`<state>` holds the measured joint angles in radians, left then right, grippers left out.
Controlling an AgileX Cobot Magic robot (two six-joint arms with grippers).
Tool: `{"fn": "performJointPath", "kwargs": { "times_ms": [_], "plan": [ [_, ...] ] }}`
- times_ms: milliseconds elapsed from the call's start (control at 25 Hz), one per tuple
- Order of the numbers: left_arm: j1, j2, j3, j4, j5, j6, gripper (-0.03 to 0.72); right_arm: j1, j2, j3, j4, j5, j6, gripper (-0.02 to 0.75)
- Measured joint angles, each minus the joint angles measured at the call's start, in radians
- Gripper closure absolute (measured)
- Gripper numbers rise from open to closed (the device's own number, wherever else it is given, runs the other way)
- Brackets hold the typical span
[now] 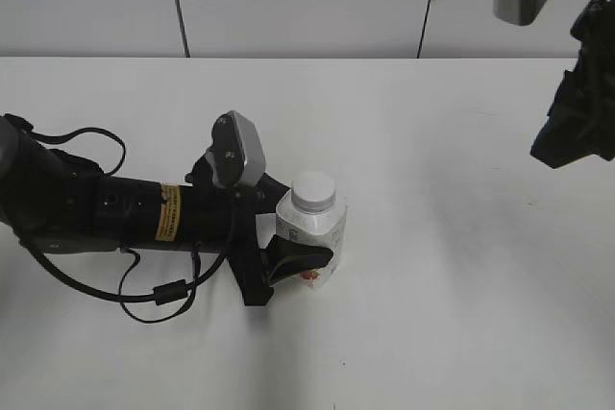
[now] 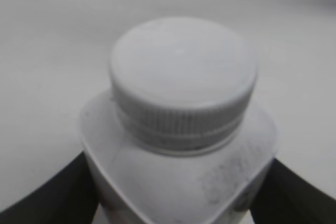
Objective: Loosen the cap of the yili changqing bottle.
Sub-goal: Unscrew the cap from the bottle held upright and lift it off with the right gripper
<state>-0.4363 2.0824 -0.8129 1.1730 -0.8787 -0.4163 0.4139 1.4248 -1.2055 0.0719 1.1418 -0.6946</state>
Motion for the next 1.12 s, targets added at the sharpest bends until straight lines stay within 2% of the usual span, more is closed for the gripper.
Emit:
{"fn": "performJointPath", "kwargs": {
  "times_ms": [200, 400, 840, 1120],
  "plan": [
    [0.001, -0.004, 0.000, 0.034, -0.001, -0.006, 0.202, 0.001, 0.096, -0.068, 0.137, -0.003, -0.217, 0.353],
    [0.001, -0.004, 0.000, 0.038, -0.002, -0.007, 0.202, 0.006, 0.192, -0.156, 0.239, -0.005, -0.319, 0.353],
    [0.001, -0.004, 0.000, 0.040, -0.003, -0.008, 0.202, 0.171, 0.362, -0.285, 0.200, -0.022, -0.336, 0.327],
    [0.001, -0.004, 0.000, 0.041, -0.004, -0.008, 0.202, 0.210, 0.412, -0.313, 0.199, -0.064, -0.337, 0.216]
  ]
}}
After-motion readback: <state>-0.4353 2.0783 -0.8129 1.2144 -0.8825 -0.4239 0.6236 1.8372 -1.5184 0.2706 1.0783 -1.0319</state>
